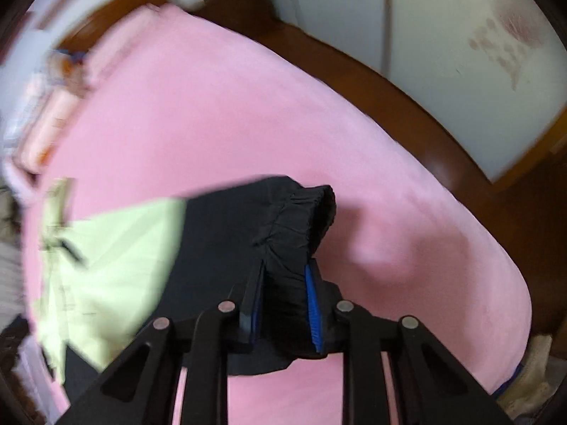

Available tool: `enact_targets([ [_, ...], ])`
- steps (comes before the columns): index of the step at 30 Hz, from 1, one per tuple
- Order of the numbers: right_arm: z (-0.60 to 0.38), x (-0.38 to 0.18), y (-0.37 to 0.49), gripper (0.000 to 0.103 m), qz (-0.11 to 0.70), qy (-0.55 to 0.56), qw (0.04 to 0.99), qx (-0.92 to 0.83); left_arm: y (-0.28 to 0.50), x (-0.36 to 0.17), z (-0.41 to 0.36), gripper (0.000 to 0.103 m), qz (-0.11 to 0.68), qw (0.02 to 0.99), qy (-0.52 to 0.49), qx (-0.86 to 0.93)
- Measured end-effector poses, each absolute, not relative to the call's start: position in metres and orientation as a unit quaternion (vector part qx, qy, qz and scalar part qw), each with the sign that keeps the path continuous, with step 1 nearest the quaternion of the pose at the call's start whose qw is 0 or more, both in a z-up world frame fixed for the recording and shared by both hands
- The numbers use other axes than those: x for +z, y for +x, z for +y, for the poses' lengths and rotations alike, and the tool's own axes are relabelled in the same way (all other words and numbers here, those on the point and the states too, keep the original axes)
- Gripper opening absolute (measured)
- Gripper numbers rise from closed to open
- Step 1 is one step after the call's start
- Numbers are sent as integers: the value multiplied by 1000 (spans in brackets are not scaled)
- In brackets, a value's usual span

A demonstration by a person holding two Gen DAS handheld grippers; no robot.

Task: Fold large clothes
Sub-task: 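Carry the black cuff across the jacket body toward the other sleeve with the right gripper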

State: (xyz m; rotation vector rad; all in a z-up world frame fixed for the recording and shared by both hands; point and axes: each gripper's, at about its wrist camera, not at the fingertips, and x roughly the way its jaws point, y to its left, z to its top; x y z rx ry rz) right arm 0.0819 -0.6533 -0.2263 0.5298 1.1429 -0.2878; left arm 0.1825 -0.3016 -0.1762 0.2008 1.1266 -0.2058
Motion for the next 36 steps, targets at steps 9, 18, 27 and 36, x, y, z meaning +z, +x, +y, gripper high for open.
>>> enact_targets([
  [9, -436, -64, 140, 21, 421, 228, 873, 89, 177, -101, -130, 82, 480, 877, 4, -25],
  [18, -153, -88, 214, 23, 425, 167, 863, 216, 194, -98, 56, 82, 452, 891, -34, 2],
  [27, -61, -213, 221, 31, 579, 161, 784, 157, 216, -194, 131, 82, 524, 851, -21, -31],
  [36, -168, -221, 154, 31, 589, 124, 797, 45, 250, -300, 95, 50, 584, 799, -79, -118],
])
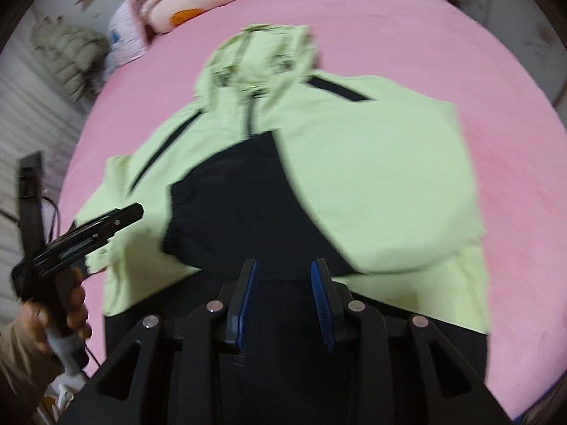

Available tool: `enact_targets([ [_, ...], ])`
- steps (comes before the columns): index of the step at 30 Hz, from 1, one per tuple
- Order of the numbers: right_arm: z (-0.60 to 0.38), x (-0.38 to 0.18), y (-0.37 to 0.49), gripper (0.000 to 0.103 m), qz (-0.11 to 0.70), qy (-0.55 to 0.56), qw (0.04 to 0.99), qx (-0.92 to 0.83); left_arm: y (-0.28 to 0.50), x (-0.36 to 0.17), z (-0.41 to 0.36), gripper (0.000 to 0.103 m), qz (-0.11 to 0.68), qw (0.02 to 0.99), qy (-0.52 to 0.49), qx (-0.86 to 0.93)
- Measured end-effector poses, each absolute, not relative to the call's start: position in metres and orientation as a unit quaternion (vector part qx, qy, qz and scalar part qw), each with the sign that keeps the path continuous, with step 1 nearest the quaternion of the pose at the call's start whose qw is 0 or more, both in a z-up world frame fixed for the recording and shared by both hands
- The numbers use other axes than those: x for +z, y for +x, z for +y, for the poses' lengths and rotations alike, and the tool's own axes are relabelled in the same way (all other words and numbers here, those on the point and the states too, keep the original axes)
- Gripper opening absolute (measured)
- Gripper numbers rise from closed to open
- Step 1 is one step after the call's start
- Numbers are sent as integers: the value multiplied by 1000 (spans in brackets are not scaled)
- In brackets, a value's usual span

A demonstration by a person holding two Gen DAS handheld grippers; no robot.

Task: Fold large clothes
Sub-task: 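Carry the black cuff across the jacket body toward the other sleeve with the right gripper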

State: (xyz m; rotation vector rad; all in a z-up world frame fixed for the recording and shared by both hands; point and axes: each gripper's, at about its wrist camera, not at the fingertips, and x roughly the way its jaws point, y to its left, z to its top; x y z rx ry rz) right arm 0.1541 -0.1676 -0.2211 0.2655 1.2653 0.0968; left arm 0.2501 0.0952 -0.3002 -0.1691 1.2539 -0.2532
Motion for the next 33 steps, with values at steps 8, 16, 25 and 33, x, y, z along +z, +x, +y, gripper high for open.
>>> enact_targets([
  [8, -223, -248, 130, 31, 594, 155, 790, -14, 265, -351, 81, 55, 618, 775, -99, -94],
  [16, -231, -255, 127, 31, 597, 143, 789, -11, 266, -326, 17, 22, 616, 786, 46, -39],
  [25, -278, -281, 139, 31, 602, 144, 785, -38, 259, -231, 37, 22, 519, 854, -2, -42],
  [33, -298, -315, 169, 31, 609, 92, 784, -78, 289, -286, 40, 24, 537, 843, 16, 0],
])
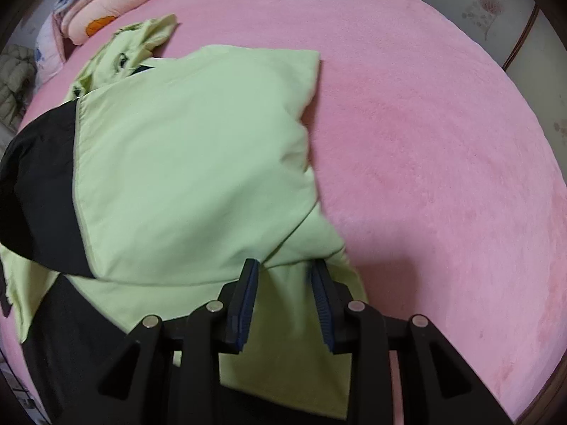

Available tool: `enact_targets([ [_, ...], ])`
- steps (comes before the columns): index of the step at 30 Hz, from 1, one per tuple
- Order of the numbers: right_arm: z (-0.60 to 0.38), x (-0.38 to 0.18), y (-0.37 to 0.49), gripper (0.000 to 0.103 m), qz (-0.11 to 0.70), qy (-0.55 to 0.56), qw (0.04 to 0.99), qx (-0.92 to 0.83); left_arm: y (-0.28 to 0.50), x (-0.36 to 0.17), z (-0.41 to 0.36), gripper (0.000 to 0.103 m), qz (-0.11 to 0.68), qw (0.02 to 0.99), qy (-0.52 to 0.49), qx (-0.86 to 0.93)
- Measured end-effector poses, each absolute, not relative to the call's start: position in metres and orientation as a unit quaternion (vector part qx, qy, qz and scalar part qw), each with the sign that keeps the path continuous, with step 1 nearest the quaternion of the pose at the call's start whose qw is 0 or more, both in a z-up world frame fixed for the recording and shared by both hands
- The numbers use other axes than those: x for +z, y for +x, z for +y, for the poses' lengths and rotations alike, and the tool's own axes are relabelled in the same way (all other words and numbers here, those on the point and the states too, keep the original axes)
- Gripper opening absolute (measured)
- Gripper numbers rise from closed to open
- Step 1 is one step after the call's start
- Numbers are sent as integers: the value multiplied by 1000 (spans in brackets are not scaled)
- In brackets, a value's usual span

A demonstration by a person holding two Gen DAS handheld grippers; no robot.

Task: Fold large clothes
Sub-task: 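Carry the black cuff across the jacket body toward the other sleeve with the right gripper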

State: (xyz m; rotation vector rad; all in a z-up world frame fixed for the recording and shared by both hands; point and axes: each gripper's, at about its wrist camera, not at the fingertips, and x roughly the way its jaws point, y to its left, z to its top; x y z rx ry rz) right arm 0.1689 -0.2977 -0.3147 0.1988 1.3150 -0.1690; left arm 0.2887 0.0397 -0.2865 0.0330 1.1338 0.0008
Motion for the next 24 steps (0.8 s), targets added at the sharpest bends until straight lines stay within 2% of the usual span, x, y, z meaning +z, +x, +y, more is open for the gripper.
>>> enact_targets([
  [4, -296, -315, 167, 31, 612, 85, 783, -76, 298, -347, 32, 30, 569, 818, 75, 30],
  [6, -297, -310, 163, 31, 611, 88, 783, -73, 300, -353, 28, 37, 563, 820, 98, 38],
  [10, -305, -285, 159, 31, 587, 113, 799, -68, 296, -332, 29, 40, 562, 819, 103, 50],
  [13, -305, -266, 163, 31, 569, 114, 812, -58, 285, -303, 36, 50, 541, 835, 79, 66],
  [15, -299, -258, 171, 31, 560, 108, 820, -43, 277, -281, 38, 66, 517, 851, 48, 71],
  [17, -287, -253, 181, 31, 553, 96, 827, -24, 272, -263, 31, 69, 489, 870, 22, 61],
  [20, -261, -263, 201, 31, 559, 71, 826, 6, 281, -264, 12, 70, 487, 872, 26, 33],
  [24, -234, -289, 223, 31, 574, 39, 817, 35, 298, -305, -19, 70, 518, 852, 68, 32],
])
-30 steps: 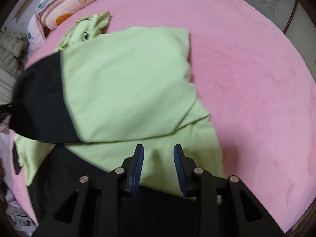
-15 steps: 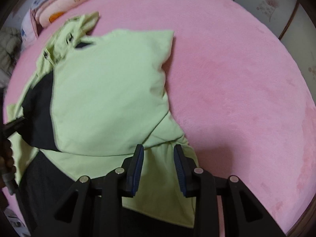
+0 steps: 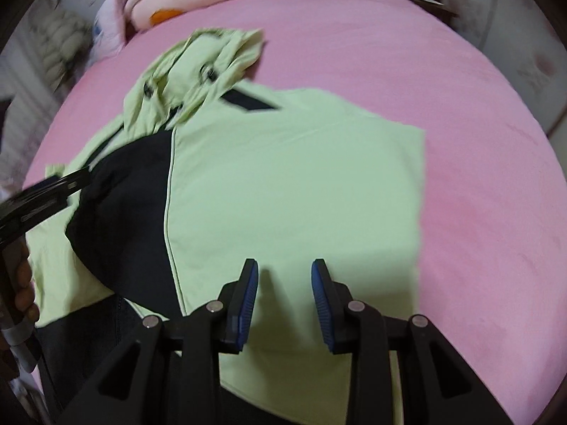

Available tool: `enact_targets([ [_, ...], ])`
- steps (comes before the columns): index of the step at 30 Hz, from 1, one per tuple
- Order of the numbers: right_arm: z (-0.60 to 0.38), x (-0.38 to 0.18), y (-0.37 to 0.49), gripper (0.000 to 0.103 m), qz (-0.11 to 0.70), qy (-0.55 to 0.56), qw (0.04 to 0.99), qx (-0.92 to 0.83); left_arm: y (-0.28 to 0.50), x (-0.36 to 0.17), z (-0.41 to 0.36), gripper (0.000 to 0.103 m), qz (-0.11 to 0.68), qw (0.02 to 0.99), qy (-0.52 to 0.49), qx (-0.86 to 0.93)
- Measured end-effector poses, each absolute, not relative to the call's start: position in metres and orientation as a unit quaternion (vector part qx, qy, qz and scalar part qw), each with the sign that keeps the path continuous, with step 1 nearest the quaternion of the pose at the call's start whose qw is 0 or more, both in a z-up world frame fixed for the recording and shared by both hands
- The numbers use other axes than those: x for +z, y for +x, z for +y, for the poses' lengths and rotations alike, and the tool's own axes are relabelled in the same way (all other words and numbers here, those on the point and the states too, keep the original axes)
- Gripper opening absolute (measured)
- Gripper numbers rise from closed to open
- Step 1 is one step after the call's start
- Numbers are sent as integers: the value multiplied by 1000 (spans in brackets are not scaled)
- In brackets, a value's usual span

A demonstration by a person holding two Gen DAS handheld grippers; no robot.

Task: Fold large clothes
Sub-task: 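Carry the black cuff across the jacket body toward the other sleeve with the right gripper, then lay the cuff on the jacket front and open the right gripper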

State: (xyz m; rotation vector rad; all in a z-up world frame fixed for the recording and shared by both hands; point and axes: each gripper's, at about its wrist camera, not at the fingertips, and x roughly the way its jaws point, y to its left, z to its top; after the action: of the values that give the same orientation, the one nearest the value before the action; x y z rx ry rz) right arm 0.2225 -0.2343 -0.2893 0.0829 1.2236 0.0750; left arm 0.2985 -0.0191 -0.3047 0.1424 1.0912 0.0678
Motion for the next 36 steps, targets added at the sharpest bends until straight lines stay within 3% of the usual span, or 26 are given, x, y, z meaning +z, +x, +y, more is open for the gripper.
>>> enact_targets([
  [5, -263, -316, 222, 27, 585, -21, 810, -34, 316, -353, -11, 72, 549, 827, 97, 70],
  [8, -298, -316, 215, 2, 592, 25, 805, -33, 319, -351, -10, 72, 549, 827, 106, 64],
  [9, -305, -312, 216, 0, 599, 35, 799, -30, 321, -347, -9, 71, 553, 823, 108, 65],
  [12, -308, -288, 223, 5, 587, 57, 807, -31, 323, -323, -4, 71, 543, 834, 85, 58],
  [17, -283, -259, 263, 6, 545, 88, 833, 21, 337, -298, -6, 72, 511, 857, 45, 52],
  [23, -235, -309, 328, 5, 566, 65, 820, 55, 361, -335, -10, 73, 540, 837, 23, 78],
  [25, -237, -326, 340, 0, 571, 40, 819, 35, 364, -344, -7, 77, 541, 836, 16, 86],
  [28, -266, -336, 342, 0, 561, 33, 827, 2, 362, -349, -5, 84, 533, 842, 22, 86],
  [30, -286, -338, 337, 0, 558, -2, 829, -45, 363, -350, -2, 86, 534, 841, 21, 83],
  [36, -326, -331, 320, 3, 586, 32, 808, -59, 366, -322, 3, 85, 551, 830, 5, 84],
])
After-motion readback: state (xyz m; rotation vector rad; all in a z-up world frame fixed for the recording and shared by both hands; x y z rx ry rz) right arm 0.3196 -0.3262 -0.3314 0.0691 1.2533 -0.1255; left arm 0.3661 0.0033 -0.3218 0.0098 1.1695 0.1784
